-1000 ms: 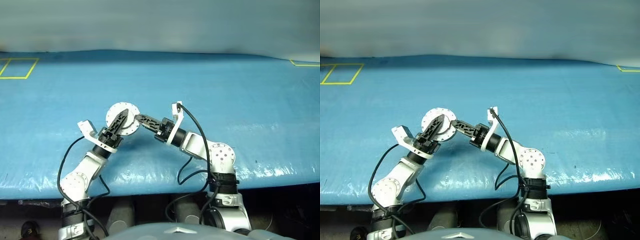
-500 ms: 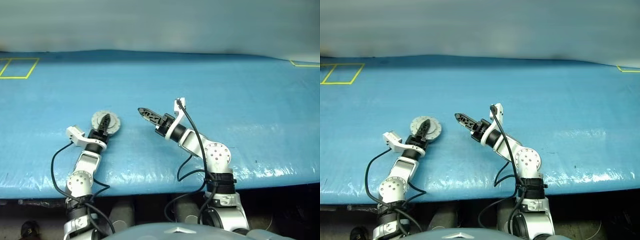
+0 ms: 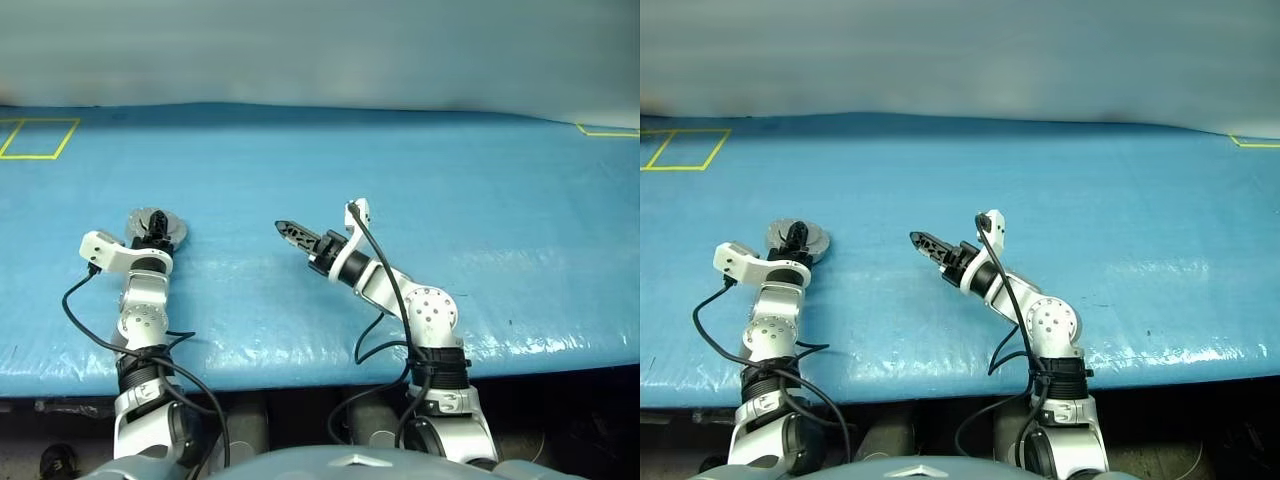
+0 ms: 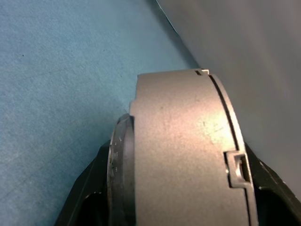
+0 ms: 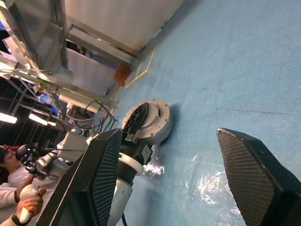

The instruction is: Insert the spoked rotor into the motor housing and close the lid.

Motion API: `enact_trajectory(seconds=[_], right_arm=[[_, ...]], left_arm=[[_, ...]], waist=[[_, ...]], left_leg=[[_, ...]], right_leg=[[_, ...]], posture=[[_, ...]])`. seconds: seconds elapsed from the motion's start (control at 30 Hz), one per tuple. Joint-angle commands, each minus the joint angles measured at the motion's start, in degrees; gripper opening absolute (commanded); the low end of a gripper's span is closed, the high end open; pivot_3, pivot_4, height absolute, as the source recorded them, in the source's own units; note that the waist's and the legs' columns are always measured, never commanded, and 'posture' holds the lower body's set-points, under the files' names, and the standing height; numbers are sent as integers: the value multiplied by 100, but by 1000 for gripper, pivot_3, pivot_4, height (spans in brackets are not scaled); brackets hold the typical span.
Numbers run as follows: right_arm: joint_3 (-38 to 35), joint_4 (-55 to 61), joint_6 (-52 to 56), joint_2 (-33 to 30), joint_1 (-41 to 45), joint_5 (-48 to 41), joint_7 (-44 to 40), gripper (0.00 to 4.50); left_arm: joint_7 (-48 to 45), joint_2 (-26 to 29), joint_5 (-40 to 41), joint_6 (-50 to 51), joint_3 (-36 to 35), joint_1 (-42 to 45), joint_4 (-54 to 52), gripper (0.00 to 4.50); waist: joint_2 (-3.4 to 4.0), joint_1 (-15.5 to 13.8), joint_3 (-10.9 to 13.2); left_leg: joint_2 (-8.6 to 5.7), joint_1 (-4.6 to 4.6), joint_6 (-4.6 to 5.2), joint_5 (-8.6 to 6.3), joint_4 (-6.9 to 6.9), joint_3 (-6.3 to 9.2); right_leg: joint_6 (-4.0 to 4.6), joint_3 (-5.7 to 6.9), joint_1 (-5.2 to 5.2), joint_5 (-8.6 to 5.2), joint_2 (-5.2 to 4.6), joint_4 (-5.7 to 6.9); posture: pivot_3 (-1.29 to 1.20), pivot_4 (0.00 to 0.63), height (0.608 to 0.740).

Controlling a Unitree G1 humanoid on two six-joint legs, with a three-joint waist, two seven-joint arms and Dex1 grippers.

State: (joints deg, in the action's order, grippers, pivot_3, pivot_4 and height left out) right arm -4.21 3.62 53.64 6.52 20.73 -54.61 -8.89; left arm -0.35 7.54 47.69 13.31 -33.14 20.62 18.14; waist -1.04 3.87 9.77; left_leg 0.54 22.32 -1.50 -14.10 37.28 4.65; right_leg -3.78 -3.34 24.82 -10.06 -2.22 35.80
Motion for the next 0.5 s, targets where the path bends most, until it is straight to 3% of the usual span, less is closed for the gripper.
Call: enact_trajectory(seconds=[0.03,0.1,0.13,0.43,0.5], right_arm=[[63,132,-87,66,9,12,-118,3437],[69,92,-63,65,21,30,-126,3437],[77,72,-57,65,26,45,-136,3437],[303,-57,-124,-42,150,441,-397,3437],[415,37,-596,-107,104,749,-722,3437]], left_arm=[[143,137,-373,-91,13,-235,-67,3739],[266,153,-507,-158,-15,-392,-261,4355],[298,152,-520,-178,-56,-469,-384,4454],[331,371,-717,-527,-344,-995,-1019,4454],[57,435,-855,-572,-153,-1143,-1290,4454]], waist=[[0,8,-1],[1,29,-1],[1,49,-1],[-2,49,0],[-5,23,0]], left_leg=[[0,0,0,0,0,0],[0,-17,0,0,-6,-4],[0,-32,0,-1,-12,-9],[9,-48,0,-1,-21,-16],[9,-46,0,-1,-21,-15]], right_leg=[[0,0,0,0,0,0],[2,-5,-11,-1,0,0],[5,-10,-21,-3,0,-1],[13,-18,-26,-9,9,0],[13,-18,-26,-9,8,-1]], posture=[[0,150,740],[0,150,740],[0,150,740],[0,150,740],[0,150,740]])
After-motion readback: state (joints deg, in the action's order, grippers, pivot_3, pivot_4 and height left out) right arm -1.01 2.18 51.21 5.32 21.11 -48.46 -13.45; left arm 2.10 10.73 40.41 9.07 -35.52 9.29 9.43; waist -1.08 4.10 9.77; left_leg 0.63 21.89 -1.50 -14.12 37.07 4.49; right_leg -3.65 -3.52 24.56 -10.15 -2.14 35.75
